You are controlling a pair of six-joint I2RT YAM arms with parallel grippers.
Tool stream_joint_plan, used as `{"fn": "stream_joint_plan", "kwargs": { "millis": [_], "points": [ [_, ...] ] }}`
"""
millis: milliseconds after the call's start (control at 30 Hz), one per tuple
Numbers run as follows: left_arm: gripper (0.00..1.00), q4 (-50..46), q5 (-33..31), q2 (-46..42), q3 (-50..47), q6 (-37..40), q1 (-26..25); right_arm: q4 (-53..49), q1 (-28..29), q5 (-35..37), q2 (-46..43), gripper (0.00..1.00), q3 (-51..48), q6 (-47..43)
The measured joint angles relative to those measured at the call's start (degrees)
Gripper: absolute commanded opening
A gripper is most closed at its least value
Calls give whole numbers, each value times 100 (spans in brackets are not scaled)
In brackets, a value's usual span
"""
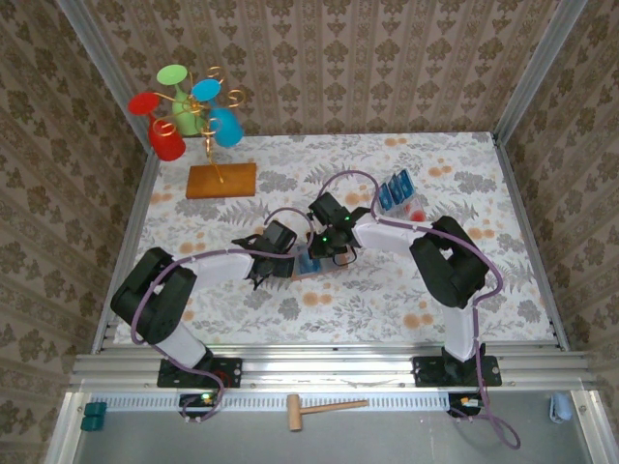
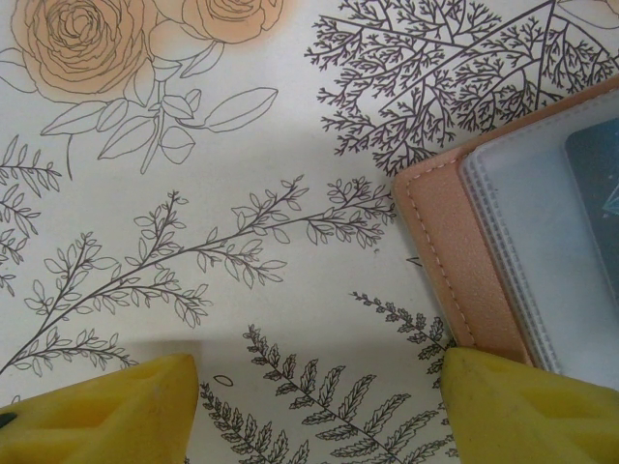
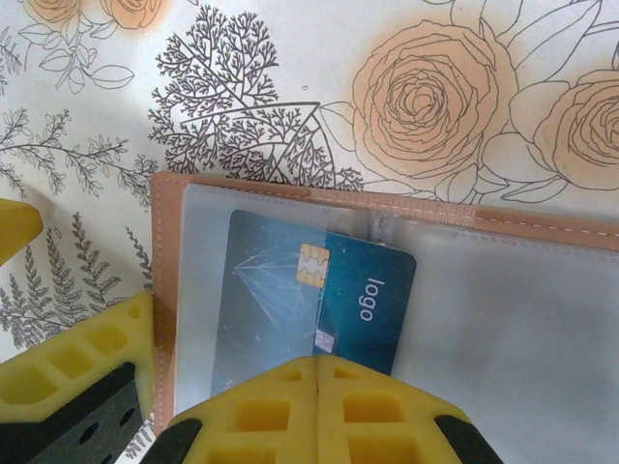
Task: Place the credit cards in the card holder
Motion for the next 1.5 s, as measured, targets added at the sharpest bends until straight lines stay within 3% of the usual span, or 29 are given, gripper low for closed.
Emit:
{"fn": "stream_joint_plan", "kwargs": {
  "millis": [467,1500],
  "points": [
    [69,0,0,0,0,0,0,-37,-278,63,0,0,9,-26],
    [69,2,0,0,0,0,0,-72,-190,57,267,0,90,-20]
  ]
}}
